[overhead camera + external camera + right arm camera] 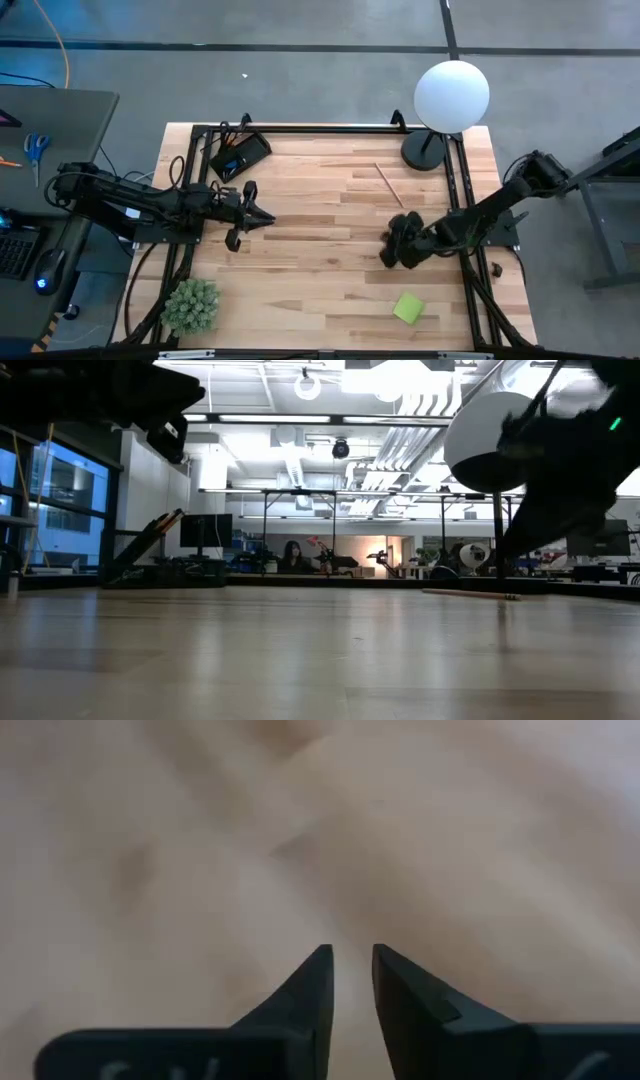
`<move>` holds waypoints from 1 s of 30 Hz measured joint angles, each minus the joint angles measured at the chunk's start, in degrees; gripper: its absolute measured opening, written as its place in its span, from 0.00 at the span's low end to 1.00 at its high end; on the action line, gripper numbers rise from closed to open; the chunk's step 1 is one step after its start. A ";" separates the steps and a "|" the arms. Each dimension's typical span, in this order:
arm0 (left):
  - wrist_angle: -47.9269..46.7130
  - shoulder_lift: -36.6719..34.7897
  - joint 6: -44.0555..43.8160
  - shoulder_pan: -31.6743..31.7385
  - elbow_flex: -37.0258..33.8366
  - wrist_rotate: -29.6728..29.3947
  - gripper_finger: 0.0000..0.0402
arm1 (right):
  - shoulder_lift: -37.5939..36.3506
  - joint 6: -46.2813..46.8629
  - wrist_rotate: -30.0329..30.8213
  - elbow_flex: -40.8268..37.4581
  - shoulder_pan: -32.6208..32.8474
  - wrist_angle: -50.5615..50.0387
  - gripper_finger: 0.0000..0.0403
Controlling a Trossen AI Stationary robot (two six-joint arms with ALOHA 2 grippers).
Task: Pick and place office supplies into organizer
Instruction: Put the green sticky notes into the black desk organizer
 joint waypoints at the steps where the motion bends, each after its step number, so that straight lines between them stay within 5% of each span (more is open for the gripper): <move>1: 0.02 0.00 -0.66 -0.10 0.00 0.00 0.09 | 0.00 -2.25 -2.55 1.43 1.05 -0.02 0.15; 7: 1.53 0.01 -0.78 -4.73 0.00 -2.73 0.09 | 0.15 -6.14 -10.18 11.33 7.13 -4.48 0.09; 12: 5.03 1.84 1.63 -9.35 0.02 -6.20 0.09 | 4.52 2.90 -18.18 19.01 10.31 -16.53 0.07; 20: 10.23 6.09 4.24 -10.83 0.04 -7.61 0.09 | 16.69 17.21 -40.00 27.94 15.96 -25.14 0.13; 25: 10.35 6.79 5.70 -10.83 0.04 -7.65 0.09 | 22.93 14.55 -42.55 35.22 19.85 -27.53 0.21; 30: 10.83 6.78 5.75 -10.83 0.04 -8.68 0.09 | 29.39 1.04 -40.92 42.43 22.39 -32.79 0.28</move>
